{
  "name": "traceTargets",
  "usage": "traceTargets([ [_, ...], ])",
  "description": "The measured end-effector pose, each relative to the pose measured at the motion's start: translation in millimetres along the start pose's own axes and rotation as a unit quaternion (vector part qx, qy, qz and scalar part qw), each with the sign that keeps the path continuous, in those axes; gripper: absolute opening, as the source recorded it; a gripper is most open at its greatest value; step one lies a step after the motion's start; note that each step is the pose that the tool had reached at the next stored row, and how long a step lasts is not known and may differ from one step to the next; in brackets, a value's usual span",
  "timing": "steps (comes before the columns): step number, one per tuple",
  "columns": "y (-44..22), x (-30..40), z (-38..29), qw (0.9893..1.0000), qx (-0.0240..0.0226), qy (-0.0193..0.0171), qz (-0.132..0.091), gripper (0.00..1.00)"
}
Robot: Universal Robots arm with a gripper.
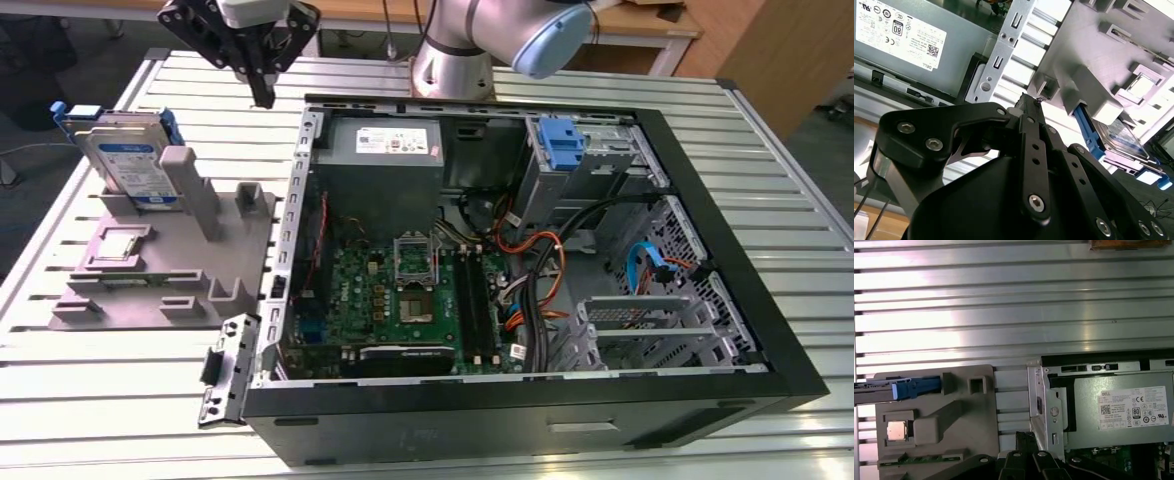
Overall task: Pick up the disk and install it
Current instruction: 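Reach for the disk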
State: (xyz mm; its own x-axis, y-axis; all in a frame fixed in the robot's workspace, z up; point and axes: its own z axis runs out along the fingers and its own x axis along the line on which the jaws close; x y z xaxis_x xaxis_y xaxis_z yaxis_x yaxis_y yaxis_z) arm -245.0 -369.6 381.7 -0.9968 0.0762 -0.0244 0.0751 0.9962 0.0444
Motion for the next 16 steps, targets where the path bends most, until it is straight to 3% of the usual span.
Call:
traceTargets([
  [16, 2.5, 16.3, 2.9, 1.0, 0.0, 0.0, 0.0, 0.1],
])
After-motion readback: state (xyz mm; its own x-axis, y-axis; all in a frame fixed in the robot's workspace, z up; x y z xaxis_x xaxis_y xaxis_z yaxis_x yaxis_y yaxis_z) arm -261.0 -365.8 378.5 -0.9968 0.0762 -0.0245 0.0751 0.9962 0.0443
